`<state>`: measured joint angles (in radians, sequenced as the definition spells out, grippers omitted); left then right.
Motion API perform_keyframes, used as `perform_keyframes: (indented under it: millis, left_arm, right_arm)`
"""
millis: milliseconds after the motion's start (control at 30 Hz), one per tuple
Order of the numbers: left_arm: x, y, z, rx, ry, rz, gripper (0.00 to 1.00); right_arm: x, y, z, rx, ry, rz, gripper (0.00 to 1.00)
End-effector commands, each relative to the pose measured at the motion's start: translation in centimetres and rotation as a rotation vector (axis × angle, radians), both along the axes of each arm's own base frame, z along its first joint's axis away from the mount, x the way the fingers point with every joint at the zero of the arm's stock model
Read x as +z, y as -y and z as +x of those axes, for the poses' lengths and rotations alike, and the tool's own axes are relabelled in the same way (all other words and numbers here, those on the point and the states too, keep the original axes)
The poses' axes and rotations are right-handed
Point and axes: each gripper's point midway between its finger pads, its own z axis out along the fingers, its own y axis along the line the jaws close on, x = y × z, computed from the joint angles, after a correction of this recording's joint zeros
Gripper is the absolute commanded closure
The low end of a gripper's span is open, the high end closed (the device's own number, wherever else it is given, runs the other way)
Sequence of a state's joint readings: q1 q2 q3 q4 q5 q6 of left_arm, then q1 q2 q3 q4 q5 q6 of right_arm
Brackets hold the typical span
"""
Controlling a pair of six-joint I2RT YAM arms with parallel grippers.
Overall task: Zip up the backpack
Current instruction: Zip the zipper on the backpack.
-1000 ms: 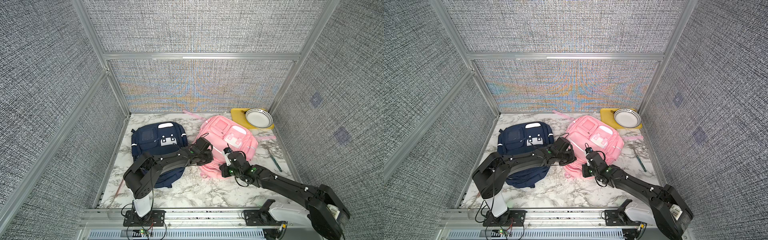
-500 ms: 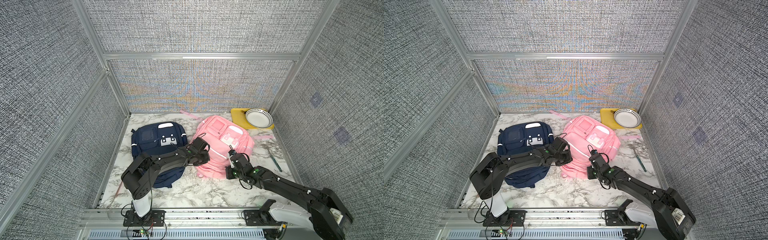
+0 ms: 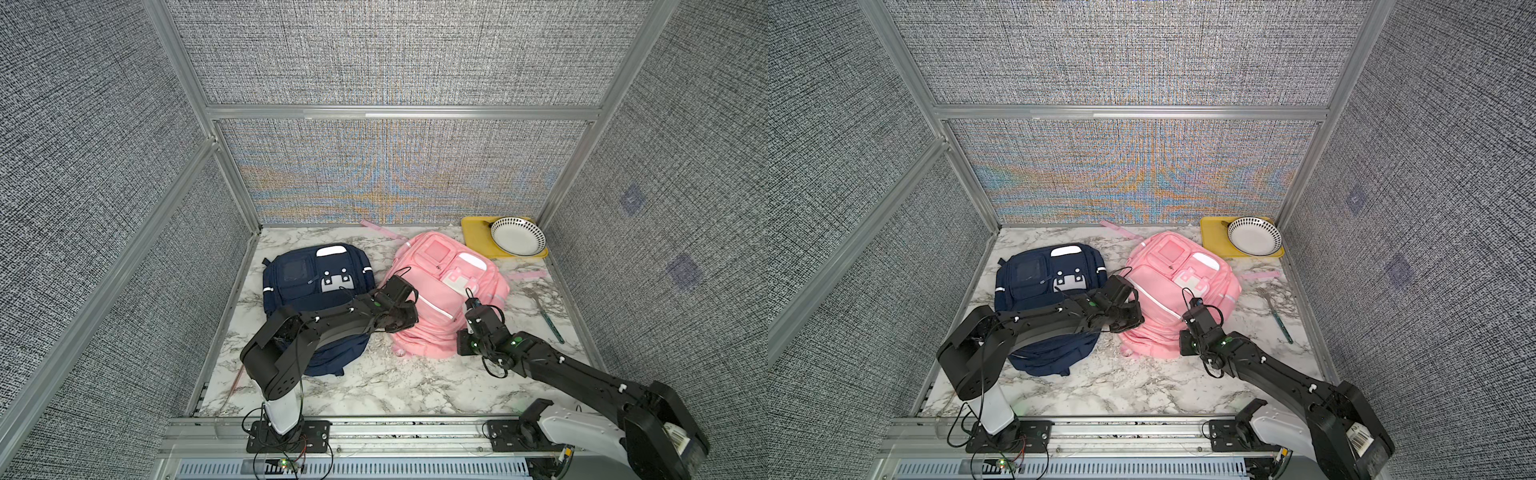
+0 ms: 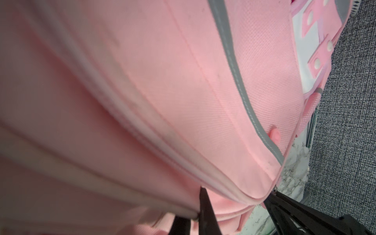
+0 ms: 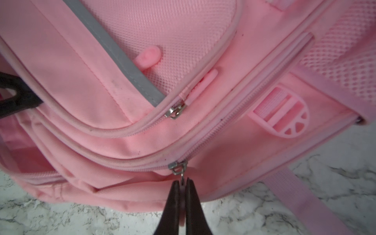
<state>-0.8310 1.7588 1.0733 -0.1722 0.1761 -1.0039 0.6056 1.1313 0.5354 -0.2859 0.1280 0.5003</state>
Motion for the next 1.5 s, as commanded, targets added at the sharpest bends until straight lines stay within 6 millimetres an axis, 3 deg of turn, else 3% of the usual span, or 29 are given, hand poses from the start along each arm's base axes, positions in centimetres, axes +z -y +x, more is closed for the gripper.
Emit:
perform_keyframes:
  millis: [0, 333, 767, 967, 1300, 1467]
  left_arm:
    - [-0.7, -1.3, 0.3, 0.007, 0.023, 0.061, 1.0]
    - [-0.8, -1.2, 0.1, -0.006, 0.024, 0.04, 1.0]
    - [0.2, -0.4, 0.0, -0.052, 0.027, -0.003, 1.0]
    - [0.4, -0.2, -0.1, -0.064, 0.027, -0.016, 1.0]
    - [0.2, -0.4, -0.5, -0.076, 0.015, -0.018, 1.0]
    - [0.2, -0.3, -0.5, -0.079, 0.01, -0.019, 1.0]
  right_arm:
    - [-0.4, 1.9, -0.1, -0.068, -0.01, -0.072, 1.0]
    - [-0.5, 2.3, 1.2, -0.103, -0.009, -0.071, 1.0]
    - [1.0, 4.9, 3.8, -0.159, -0.021, -0.077, 1.0]
    - [0.6, 5.9, 4.4, -0.157, -0.051, -0.096, 1.0]
    - [0.3, 9.2, 6.5, -0.17, -0.066, -0.199, 1.0]
    - [1.1, 10.4, 8.4, -0.188, -0.041, -0.21, 1.0]
